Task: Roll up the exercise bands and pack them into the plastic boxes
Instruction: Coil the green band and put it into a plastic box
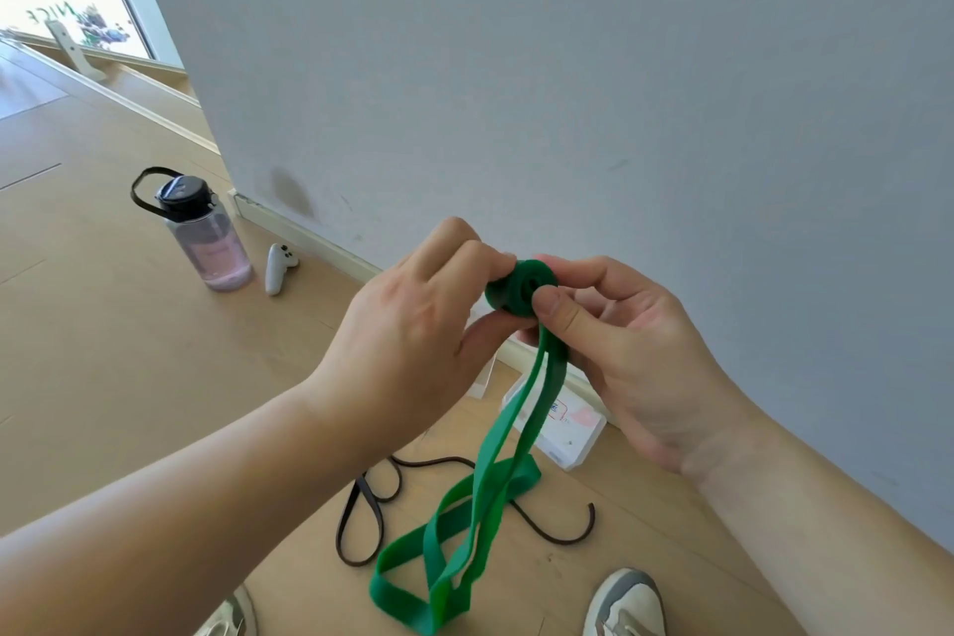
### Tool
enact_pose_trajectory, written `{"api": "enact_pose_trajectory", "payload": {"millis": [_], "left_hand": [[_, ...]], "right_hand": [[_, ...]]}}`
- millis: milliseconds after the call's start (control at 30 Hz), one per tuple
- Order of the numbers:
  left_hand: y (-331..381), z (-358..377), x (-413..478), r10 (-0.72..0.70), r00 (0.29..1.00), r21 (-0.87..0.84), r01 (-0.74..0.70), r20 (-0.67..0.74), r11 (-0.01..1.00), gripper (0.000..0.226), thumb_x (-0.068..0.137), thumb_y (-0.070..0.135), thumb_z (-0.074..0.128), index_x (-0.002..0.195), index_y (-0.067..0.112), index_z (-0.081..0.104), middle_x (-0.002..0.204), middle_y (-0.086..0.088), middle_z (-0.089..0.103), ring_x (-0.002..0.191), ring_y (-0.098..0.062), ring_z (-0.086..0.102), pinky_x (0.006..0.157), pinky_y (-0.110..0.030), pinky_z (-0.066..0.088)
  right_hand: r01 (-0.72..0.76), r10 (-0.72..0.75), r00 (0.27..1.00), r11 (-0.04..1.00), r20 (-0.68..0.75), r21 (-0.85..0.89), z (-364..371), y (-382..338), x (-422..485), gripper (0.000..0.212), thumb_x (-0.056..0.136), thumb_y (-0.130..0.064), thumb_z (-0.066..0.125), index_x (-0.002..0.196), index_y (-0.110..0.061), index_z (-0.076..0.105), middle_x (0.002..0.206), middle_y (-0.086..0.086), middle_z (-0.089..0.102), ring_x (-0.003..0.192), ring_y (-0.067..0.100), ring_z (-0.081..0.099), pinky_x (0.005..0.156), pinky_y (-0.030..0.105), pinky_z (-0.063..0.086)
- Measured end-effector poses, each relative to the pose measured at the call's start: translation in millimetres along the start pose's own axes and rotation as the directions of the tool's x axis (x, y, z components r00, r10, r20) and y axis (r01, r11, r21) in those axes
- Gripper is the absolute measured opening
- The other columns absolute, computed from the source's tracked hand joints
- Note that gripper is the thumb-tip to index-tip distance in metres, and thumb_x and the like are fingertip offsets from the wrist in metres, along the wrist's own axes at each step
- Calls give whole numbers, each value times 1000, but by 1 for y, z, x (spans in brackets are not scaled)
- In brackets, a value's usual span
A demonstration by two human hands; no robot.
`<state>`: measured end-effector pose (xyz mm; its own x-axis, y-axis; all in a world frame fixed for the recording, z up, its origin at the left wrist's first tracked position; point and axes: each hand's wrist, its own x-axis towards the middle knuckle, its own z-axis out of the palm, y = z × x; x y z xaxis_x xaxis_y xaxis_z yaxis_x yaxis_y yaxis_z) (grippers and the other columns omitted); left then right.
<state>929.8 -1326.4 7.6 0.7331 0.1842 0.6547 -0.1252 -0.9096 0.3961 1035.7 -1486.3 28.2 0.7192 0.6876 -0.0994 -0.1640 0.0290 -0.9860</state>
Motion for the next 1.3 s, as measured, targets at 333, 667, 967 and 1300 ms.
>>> {"api": "enact_pose_trajectory", "payload": {"millis": [333, 667, 967, 1300], "left_hand": [[12, 7, 0, -417, 878, -387, 477, 234, 789, 22, 79, 26, 88, 89, 15, 71, 100, 8, 69, 82, -5, 72, 73, -29, 60], [8, -11, 9, -426, 768, -469, 634, 478, 615, 30, 86, 9, 81, 108, 22, 66, 96, -1, 76, 83, -19, 76, 81, -43, 64], [10, -9, 9, -546, 788, -660, 575, 285, 484, 15, 92, 0, 72, 101, 13, 69, 91, -3, 79, 81, -12, 75, 79, -25, 59], [23, -5, 4, -614, 710, -655, 651, 346, 383, 12, 93, 10, 73, 99, 18, 67, 97, 1, 79, 89, -15, 77, 86, -40, 62]], "right_hand": [[184, -200, 980, 866, 15, -465, -6, -4, 4, 27, 93, 5, 68, 105, -17, 78, 99, -4, 81, 97, 10, 76, 94, 30, 60], [198, -148, 980, 777, 133, -598, -4, -8, -2, 27, 94, 2, 67, 102, -24, 69, 91, -13, 77, 89, 4, 74, 80, 15, 56], [112, -118, 992, 982, -33, -149, 6, -3, 0, 32, 77, -9, 79, 107, -6, 69, 102, 11, 80, 97, 27, 78, 83, 36, 63], [210, -238, 967, 948, -96, -238, 12, 0, -2, 19, 90, 2, 73, 102, -13, 76, 98, 1, 81, 94, 17, 78, 87, 30, 61]]}}
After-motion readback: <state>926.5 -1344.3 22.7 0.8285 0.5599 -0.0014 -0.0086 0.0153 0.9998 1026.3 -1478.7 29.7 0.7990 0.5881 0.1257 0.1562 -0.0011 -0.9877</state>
